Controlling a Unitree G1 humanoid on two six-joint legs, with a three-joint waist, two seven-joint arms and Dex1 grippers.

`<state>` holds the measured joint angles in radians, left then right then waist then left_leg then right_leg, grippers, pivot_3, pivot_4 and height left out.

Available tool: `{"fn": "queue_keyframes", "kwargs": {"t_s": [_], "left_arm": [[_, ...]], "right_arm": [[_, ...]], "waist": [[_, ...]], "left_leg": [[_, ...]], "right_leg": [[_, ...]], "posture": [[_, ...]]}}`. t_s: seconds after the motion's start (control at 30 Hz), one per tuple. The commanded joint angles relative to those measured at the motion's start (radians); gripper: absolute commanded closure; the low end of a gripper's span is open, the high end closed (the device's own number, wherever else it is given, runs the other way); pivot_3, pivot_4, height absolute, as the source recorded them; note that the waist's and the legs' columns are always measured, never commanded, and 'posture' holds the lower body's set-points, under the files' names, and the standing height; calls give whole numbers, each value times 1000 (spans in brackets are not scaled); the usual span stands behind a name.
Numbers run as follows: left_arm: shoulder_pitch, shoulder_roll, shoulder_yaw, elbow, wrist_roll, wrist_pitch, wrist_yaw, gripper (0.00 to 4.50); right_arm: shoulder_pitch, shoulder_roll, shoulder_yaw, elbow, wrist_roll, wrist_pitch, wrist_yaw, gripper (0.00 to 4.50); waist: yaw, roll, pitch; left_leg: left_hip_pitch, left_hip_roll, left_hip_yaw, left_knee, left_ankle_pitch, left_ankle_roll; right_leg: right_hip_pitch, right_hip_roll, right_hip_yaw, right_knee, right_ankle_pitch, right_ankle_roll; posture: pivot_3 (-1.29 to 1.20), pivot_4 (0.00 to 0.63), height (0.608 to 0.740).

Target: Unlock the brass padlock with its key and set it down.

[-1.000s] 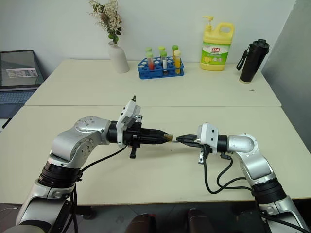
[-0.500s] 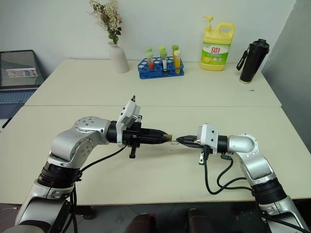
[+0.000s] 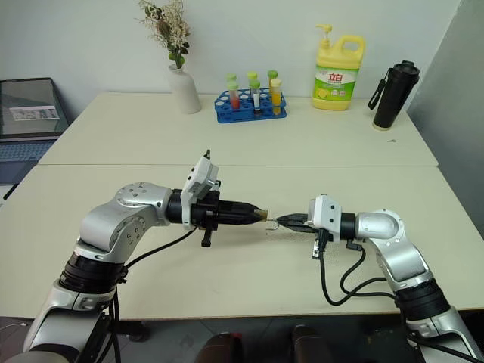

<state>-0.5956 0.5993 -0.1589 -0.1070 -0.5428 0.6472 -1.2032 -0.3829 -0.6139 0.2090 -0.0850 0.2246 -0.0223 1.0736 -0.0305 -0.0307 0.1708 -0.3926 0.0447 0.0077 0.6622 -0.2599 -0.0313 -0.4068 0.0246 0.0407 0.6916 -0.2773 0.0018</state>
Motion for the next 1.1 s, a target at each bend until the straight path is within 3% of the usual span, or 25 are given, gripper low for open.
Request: {"fn": "queue_keyframes", "kwargs": {"t_s": [0.03, 0.17, 0.37, 0.47, 0.93, 1.1], "left_arm": [[27, -1, 48, -34, -43, 47, 38, 4342], [79, -21, 62, -59, -82, 130, 98, 4342], [163, -120, 54, -30, -110, 232, 229, 4342], [160, -147, 21, 23, -59, 224, 263, 4342], [90, -244, -45, 208, 86, 148, 323, 4342], [56, -262, -36, 268, 138, 79, 339, 2662]], "right_arm": [[30, -39, -25, -9, -42, -46, -4, 4329], [74, -64, -55, -32, -31, -32, -18, 3193], [194, -122, -103, -233, 75, 139, -8, 997], [203, -118, -94, -272, 71, 175, -33, 6], [219, -153, -36, -258, -48, 214, -34, 0], [234, -160, -48, -274, -34, 233, -32, 0]], "waist": [[0, 0, 0], [0, 0, 0], [2, -1, 1], [1, -1, 1], [2, -1, 1], [2, -2, 1]], "left_leg": [[0, 0, 0, 0, 0, 0], [0, 1, 0, 0, 0, 0], [-2, 0, -1, 0, 0, 0], [-2, 0, -2, 0, 0, 0], [-1, -1, -2, 0, 0, 0], [-2, -1, -2, 0, 0, 0]], "right_leg": [[0, 0, 0, 0, 0, 0], [0, 0, 0, -1, 0, 0], [0, -2, -1, -1, 0, 0], [0, -2, -1, -1, 0, 1], [1, -1, -1, -3, 1, 2], [1, -1, -1, -3, 1, 2]], "posture": [[0, 150, 740], [0, 150, 740], [0, 150, 740], [0, 150, 740], [0, 150, 740], [0, 150, 740]]}}
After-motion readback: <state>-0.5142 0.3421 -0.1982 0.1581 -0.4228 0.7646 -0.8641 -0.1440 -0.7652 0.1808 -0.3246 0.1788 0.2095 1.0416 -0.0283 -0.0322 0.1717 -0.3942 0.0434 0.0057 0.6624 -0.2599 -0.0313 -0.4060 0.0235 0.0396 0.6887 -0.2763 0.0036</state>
